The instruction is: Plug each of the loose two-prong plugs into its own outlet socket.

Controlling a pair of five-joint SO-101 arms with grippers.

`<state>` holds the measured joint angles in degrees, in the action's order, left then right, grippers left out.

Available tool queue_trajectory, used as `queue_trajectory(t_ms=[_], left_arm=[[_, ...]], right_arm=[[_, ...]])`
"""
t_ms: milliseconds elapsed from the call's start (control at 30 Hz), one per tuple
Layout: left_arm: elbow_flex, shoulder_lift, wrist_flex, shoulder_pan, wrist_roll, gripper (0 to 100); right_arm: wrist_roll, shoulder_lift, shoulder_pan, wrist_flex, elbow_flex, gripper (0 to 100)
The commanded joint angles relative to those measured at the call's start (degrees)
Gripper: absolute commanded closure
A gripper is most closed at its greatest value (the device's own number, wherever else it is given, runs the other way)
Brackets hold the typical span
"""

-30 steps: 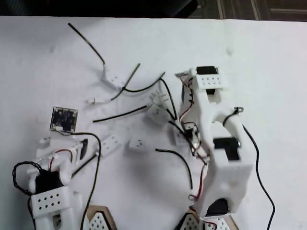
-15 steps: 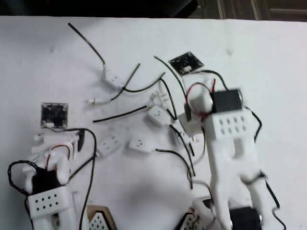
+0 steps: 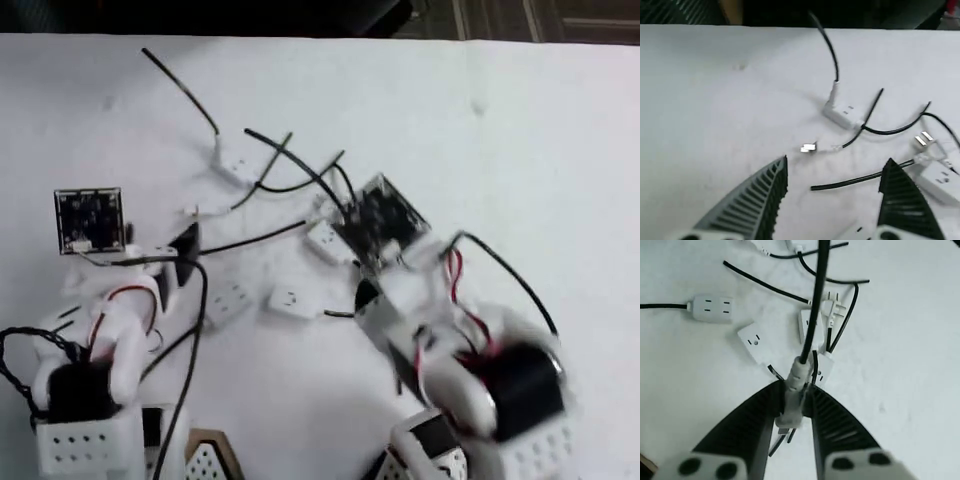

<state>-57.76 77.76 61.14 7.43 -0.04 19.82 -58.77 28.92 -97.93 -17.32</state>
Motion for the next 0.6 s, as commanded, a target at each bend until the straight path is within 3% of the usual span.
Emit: queue_trajectory(t_ms=[0,233,433,567], left_arm=[[7.3,0.84,3.69,-6.81,3.08,71],[12.48,2.24,8.7,-20.7,3.43,71],[10.81,17.63,10.37,-33.63,3.25,71],[3.87,26.95,7.82,-37.49,1.58,71]], right_arm=[[-0.18,-4.0,3.65,-0.22,0.18,98.1],[-0.18,-8.84,13.14,-0.22,-2.46,98.1],[-4.66,-11.03,20.53,1.54,-7.38,98.1],[-5.36,-10.86,24.66,3.3,-8.18,98.1]])
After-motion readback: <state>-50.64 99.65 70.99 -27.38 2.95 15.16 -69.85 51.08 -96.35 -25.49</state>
